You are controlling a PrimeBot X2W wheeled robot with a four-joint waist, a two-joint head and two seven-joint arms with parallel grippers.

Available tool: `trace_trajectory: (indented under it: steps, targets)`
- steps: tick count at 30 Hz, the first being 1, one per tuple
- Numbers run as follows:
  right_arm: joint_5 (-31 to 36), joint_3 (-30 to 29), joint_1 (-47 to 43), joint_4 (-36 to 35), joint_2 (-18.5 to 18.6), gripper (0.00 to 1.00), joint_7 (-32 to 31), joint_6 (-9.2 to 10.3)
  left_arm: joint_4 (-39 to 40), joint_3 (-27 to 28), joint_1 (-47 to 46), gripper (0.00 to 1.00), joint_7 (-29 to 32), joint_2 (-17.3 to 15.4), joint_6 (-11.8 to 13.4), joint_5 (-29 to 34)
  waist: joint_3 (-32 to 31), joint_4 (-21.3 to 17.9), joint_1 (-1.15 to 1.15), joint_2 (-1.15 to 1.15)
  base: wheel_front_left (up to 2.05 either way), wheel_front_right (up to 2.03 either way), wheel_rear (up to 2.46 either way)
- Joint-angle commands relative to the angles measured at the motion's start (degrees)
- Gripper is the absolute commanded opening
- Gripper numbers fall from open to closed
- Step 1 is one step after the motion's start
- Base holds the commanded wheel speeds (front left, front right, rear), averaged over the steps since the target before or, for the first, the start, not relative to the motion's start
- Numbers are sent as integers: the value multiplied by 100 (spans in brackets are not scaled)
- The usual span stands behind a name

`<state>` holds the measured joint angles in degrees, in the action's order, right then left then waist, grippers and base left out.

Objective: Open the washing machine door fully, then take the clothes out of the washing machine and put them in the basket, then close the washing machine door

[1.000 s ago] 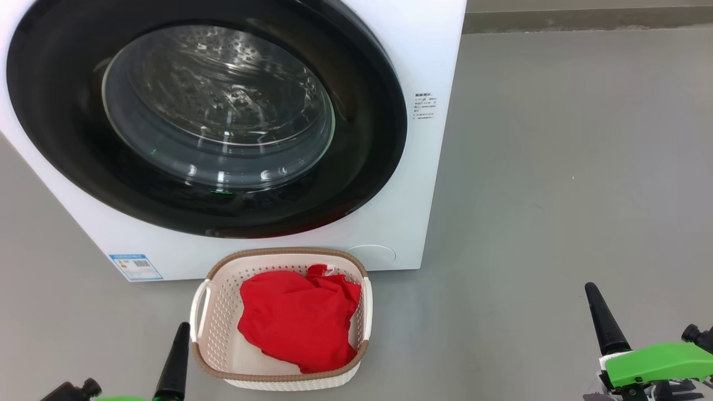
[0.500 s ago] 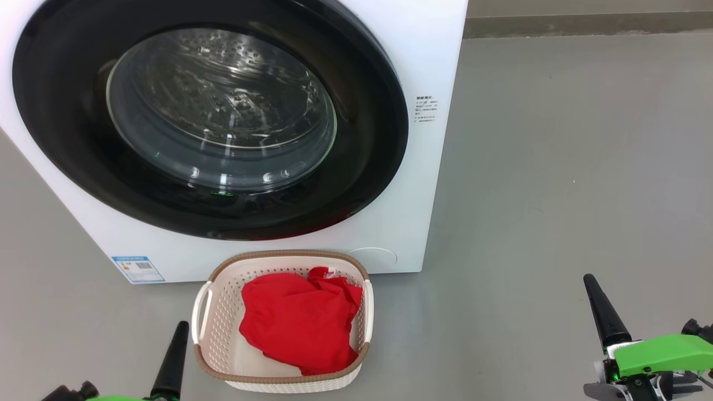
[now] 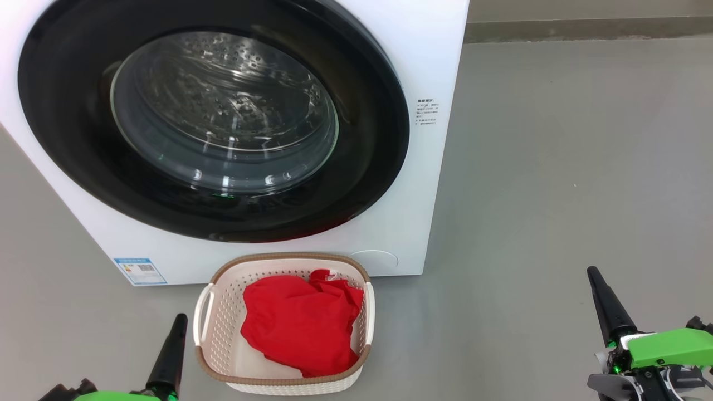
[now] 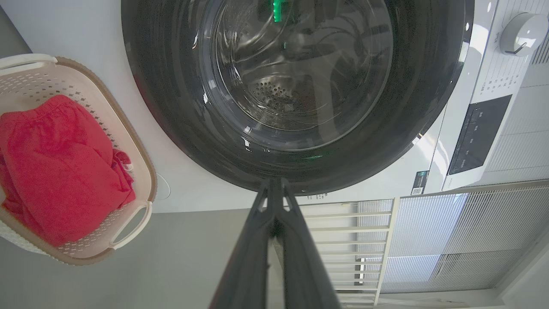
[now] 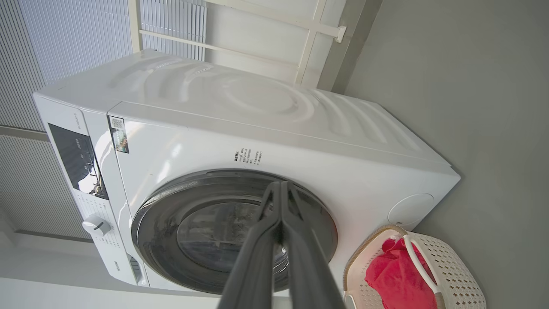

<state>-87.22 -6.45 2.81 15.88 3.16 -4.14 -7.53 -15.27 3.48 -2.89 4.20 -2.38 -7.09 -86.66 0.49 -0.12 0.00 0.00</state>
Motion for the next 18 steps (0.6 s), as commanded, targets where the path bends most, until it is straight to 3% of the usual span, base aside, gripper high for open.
trace_trajectory:
  steps: [1,9,18]
  targets:
    - [-123,99,276,-177,33,0,-43,4,123,199,-276,0,46,-94,-37,-115,-2,1,0,0,0,0,0]
    - [-549,59,331,-189,21,0,-182,4,123,244,-325,0,180,-96,-40,-601,-32,12,0,0,0,0,0]
    - [-542,50,332,-189,15,0,-189,4,123,252,-325,0,186,-90,-40,-594,-32,12,0,0,0,0,0]
